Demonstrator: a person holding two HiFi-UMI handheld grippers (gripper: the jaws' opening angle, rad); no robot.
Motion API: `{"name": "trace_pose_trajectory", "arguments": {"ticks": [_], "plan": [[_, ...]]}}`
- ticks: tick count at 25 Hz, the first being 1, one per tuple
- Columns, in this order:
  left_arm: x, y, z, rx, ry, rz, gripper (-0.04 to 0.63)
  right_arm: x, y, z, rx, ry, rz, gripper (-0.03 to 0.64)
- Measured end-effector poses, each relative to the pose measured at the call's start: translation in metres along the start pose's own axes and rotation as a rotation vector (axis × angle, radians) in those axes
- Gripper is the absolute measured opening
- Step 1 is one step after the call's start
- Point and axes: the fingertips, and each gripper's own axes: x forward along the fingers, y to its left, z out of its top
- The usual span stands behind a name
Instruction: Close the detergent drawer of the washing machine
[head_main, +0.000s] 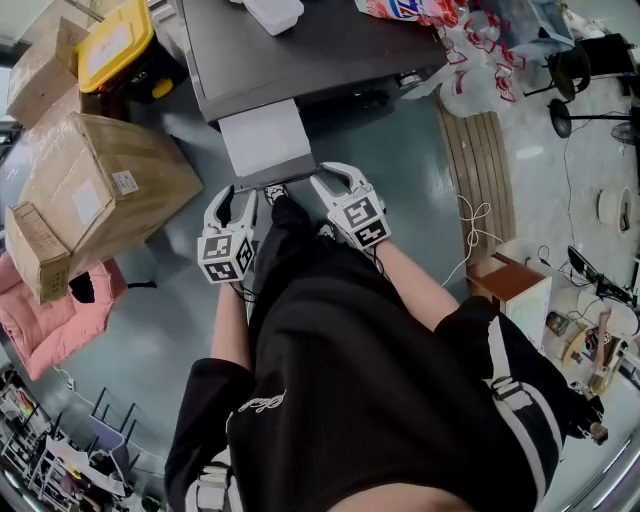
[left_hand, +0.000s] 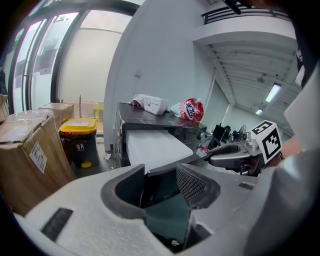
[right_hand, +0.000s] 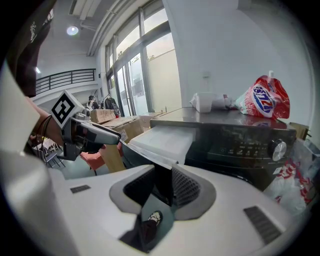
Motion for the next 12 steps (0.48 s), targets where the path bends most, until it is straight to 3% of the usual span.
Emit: {"name": "trace_pose_trajectory", "arguments": {"ticks": [12], "plan": [[0.0065, 0.0023, 0.0074, 0.001, 0.002, -0.011, 0.206, 0.0054, -0.0082, 0.0084, -0.002, -0.007, -0.010, 0.110]]}}
